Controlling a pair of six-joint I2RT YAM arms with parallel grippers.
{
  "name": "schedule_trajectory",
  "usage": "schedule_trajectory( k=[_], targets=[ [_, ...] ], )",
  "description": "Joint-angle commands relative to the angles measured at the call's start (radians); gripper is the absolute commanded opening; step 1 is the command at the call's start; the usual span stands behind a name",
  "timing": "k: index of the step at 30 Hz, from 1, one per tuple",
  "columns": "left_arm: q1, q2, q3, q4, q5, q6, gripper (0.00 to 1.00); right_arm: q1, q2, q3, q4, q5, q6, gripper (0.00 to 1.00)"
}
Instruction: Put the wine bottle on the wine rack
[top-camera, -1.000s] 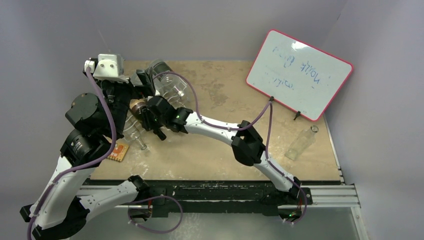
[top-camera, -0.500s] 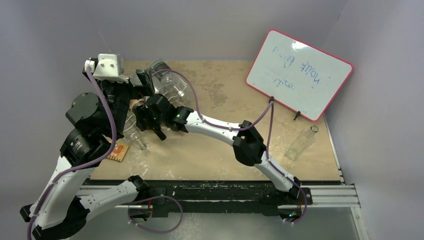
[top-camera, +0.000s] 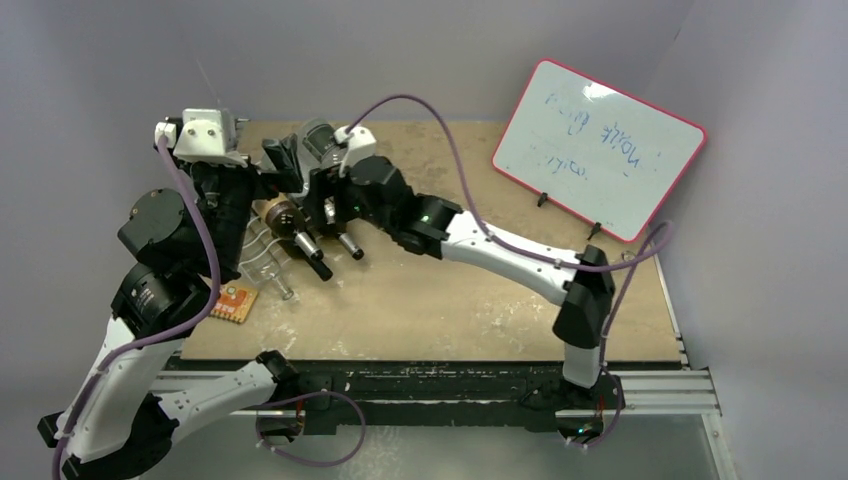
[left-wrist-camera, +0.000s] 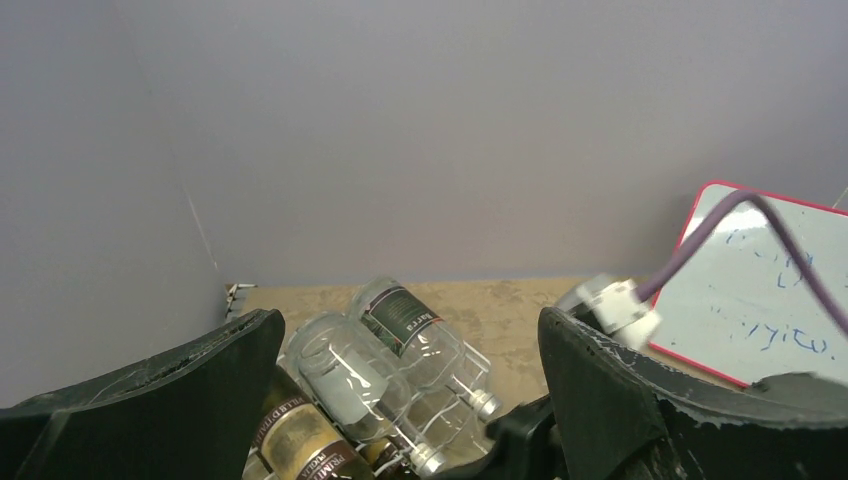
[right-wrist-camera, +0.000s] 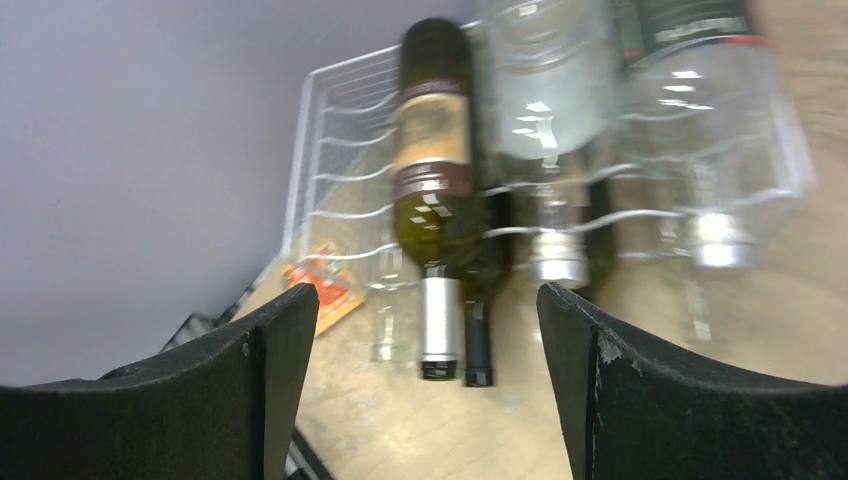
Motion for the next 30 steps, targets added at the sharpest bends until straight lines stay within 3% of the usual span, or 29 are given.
schedule_trajectory(
  k=[1,9,16,20,24,30],
  targets=[
    [-0.003,-0.028,-0.01,0.018,0.019,-0.004,1.0,-0.081,-0.133,-0.14,0.002,0.175,-0.031,0.83],
    [-0.002,-0.102,-0.174,0.032,-0.023,-0.069,1.0,-0.292,-0.442,-0.352,-0.122,0.25,-0.075,0.83],
    [-0.003,-0.152,-0.391,0.127,0.11,-0.203,0.99,-0.426,-0.581,-0.385,-0.282,0.414,-0.077,0.83],
    [-0.002,-0.161,-0.489,0.207,0.19,-0.282,0.98,-0.473,-0.633,-0.369,-0.391,0.617,-0.065,0.85],
    [-0.002,-0.15,-0.535,0.248,0.248,-0.32,0.98,-0.534,-0.697,-0.415,-0.479,0.756,-0.017,0.87],
    [-0.002,-0.107,-0.533,0.241,0.274,-0.326,0.97,-0.684,-0.772,-0.489,-0.591,0.831,0.093,0.88]
  ],
)
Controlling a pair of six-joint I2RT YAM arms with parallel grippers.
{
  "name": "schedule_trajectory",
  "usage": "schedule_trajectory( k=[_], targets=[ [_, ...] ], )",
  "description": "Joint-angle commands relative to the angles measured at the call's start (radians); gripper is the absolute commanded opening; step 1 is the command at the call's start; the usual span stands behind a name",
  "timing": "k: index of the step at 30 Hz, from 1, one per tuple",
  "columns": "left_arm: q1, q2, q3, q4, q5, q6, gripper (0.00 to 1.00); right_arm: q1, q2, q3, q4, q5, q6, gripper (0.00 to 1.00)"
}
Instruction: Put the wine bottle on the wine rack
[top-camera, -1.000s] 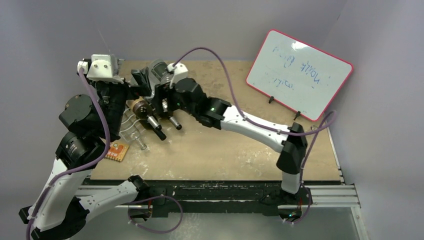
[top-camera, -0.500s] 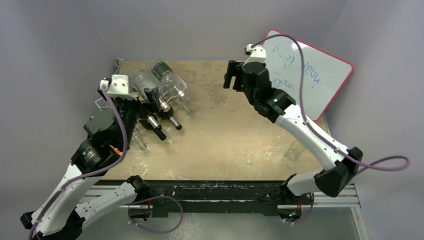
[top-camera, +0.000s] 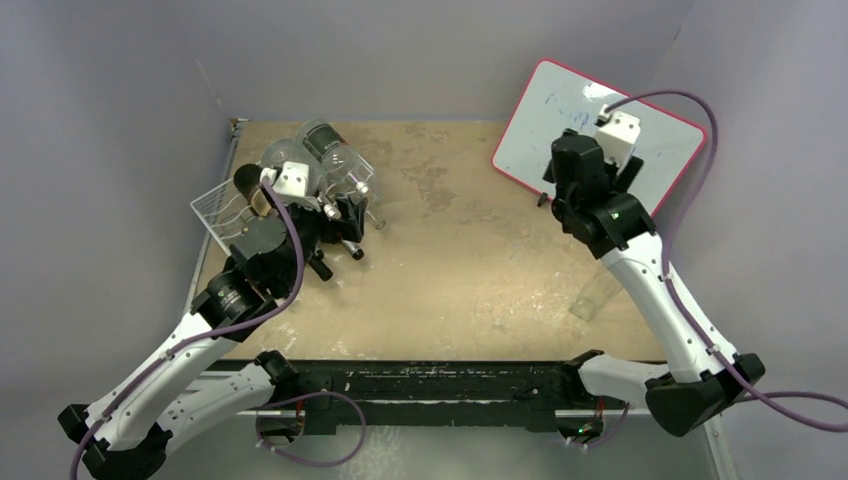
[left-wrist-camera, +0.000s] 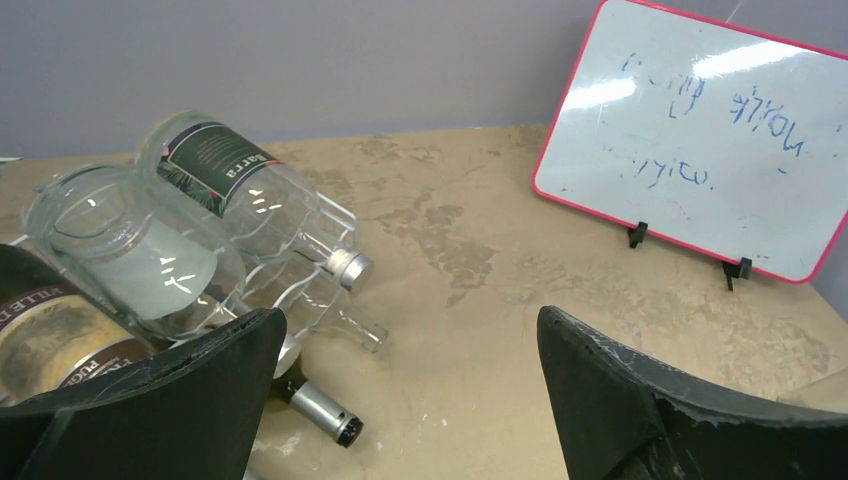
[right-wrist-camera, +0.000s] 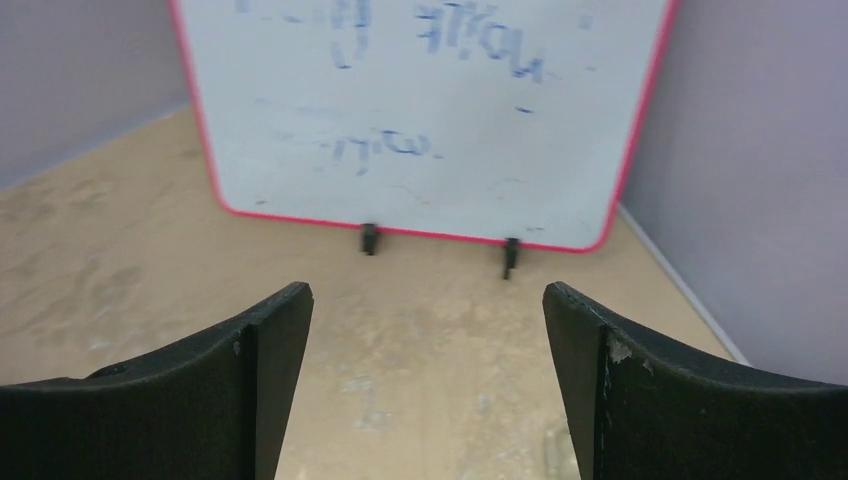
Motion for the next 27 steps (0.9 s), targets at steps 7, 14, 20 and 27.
schedule_trajectory(
  k=[7,14,20,27],
  targets=[
    [-0.002,0.03,0.009,0.064,0.052,-0.041,0.97,-0.186,-0.076,-0.038,-0.302,0.184,0.287,0.88],
    [-0.003,0.061,0.014,0.08,0.063,-0.044,0.96,-0.193,-0.121,-0.083,-0.496,0.211,0.507,0.88],
    [-0.003,0.085,0.02,0.089,0.073,-0.056,0.96,-0.193,-0.213,-0.193,-0.468,0.184,0.548,0.87],
    [-0.002,0.1,0.022,0.091,0.078,-0.061,0.95,-0.192,-0.253,-0.274,-0.416,0.166,0.529,0.86]
  ],
)
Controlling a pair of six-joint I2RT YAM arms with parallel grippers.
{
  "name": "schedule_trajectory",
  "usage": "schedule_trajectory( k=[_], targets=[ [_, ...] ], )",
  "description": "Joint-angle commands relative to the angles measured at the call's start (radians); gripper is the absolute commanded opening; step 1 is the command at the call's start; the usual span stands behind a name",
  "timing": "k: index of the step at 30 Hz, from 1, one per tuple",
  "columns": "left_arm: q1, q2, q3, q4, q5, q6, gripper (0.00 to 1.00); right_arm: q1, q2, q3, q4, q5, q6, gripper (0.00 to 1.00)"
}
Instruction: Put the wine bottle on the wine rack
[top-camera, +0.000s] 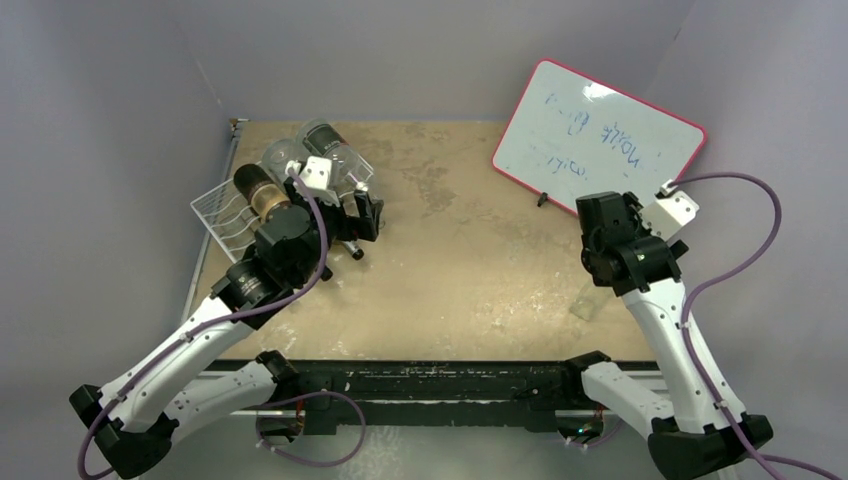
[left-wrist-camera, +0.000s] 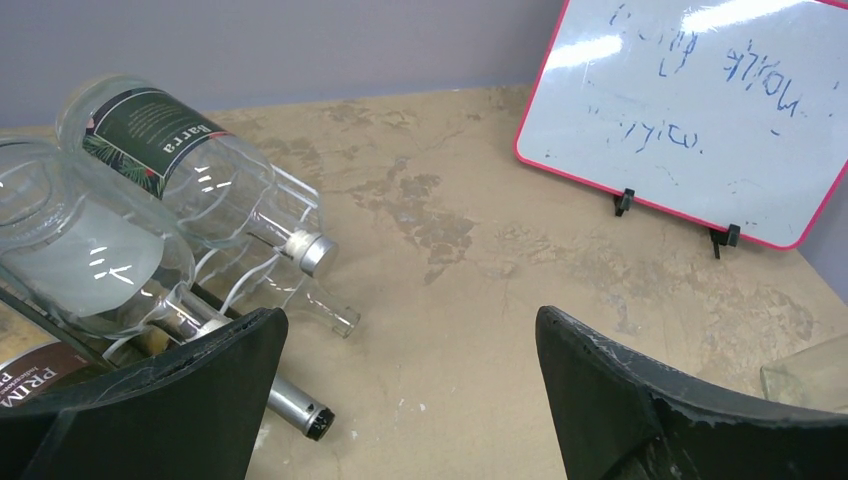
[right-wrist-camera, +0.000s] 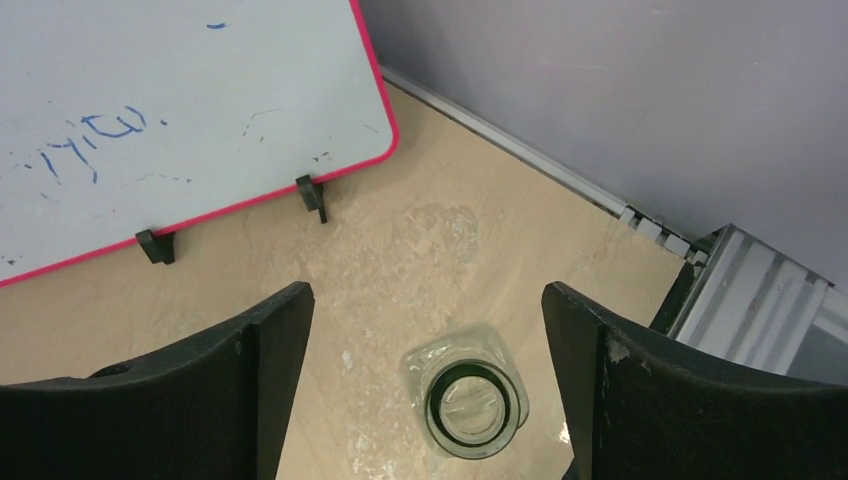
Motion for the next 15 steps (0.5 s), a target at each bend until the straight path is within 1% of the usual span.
schedule_trajectory(
  k=[1,4,7,13,15],
  targets=[
    [-0.003,0.001,0.023,0.066,0.017,-0.025,0.95,-0.003,-0.01,-0.033,0.032,0.016,0.033,0.85],
    [-0.002,0.007,0.027,0.067,0.02,-0.026,0.95,-0.003,-0.019,-0.056,0.054,0.009,0.03,0.82],
    [-0.003,0.014,0.033,0.067,0.021,-0.023,0.95,-0.003,-0.042,-0.083,0.098,0.002,0.001,0.77],
    [-0.002,0.022,0.042,0.067,0.019,-0.015,0.95,-0.003,-0.089,-0.133,0.188,0.009,-0.07,0.6],
    [-0.002,0.024,0.042,0.068,0.018,-0.015,0.95,-0.004,-0.084,-0.138,0.187,0.016,-0.075,0.59]
  ],
)
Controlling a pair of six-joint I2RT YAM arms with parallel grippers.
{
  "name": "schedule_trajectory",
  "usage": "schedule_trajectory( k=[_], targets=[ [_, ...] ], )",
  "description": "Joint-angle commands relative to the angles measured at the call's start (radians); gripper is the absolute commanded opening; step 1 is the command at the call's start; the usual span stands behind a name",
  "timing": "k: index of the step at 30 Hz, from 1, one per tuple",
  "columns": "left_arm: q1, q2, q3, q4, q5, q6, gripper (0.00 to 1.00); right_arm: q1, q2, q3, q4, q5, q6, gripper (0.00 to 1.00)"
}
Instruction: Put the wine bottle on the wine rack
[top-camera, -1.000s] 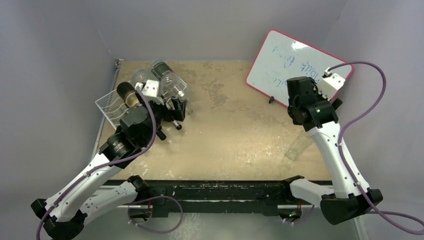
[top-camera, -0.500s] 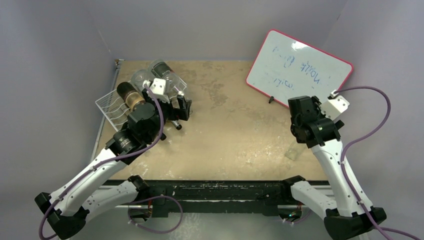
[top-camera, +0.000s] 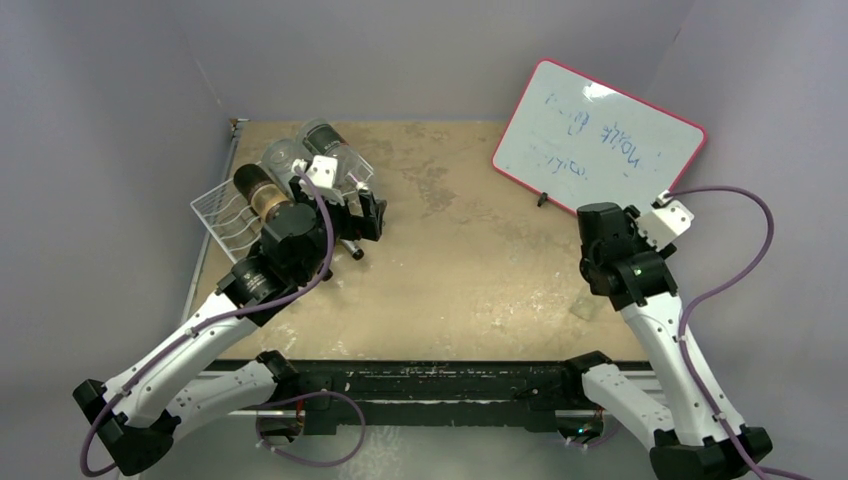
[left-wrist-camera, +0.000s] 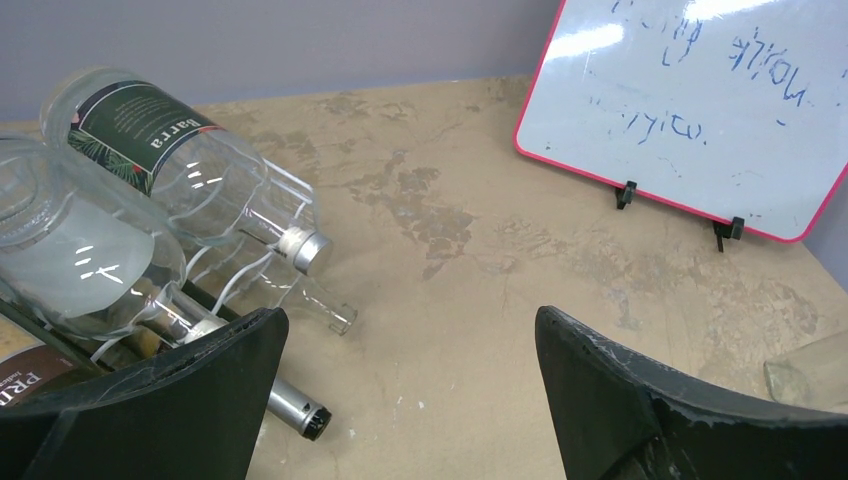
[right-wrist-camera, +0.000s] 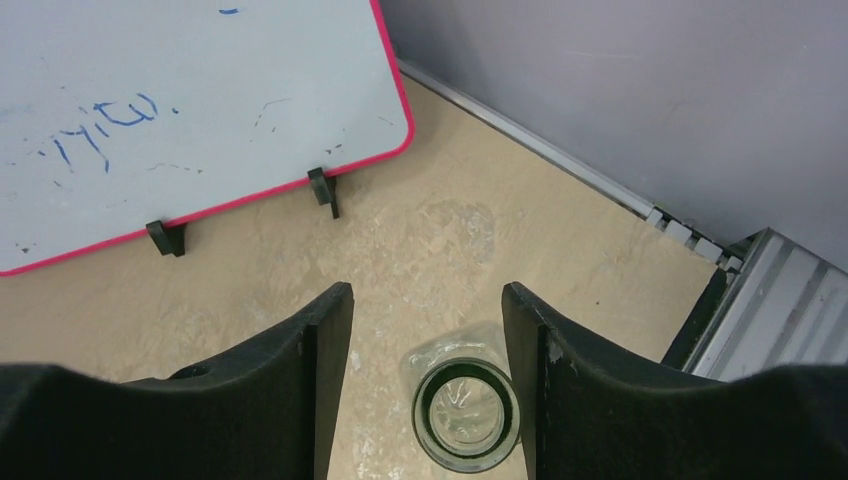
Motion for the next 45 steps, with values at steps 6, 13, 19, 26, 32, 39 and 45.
schedule_trajectory(
  k=[6,13,19,26,32,39,45],
  targets=[
    [-0.003,0.008,0.045,0.062,0.015,-0.009,0.95,-0.003,0.022,-0.009,0.034,0.035,-0.003,0.61],
    [-0.003,0.017,0.051,0.061,0.02,-0.005,0.95,-0.003,0.012,-0.034,0.066,0.02,-0.019,0.64],
    [-0.002,0.017,0.054,0.059,0.015,-0.002,0.95,-0.003,0.007,-0.034,0.082,0.014,-0.036,0.43],
    [-0.001,0.024,0.052,0.059,0.022,-0.007,0.95,-0.003,-0.01,-0.034,0.202,-0.05,-0.17,0.0],
    [-0.003,0.047,0.051,0.062,0.051,-0.018,0.95,-0.003,-0.013,0.0,0.403,-0.291,-0.377,0.0],
    [-0.002,0.077,-0.024,0.166,0.203,-0.03,0.97,-0.003,0.067,0.062,0.53,-0.672,-0.453,0.0],
    [-0.008,0.135,-0.149,0.386,0.407,-0.11,0.97,-0.003,0.149,0.078,0.632,-0.897,-0.458,0.0]
  ],
)
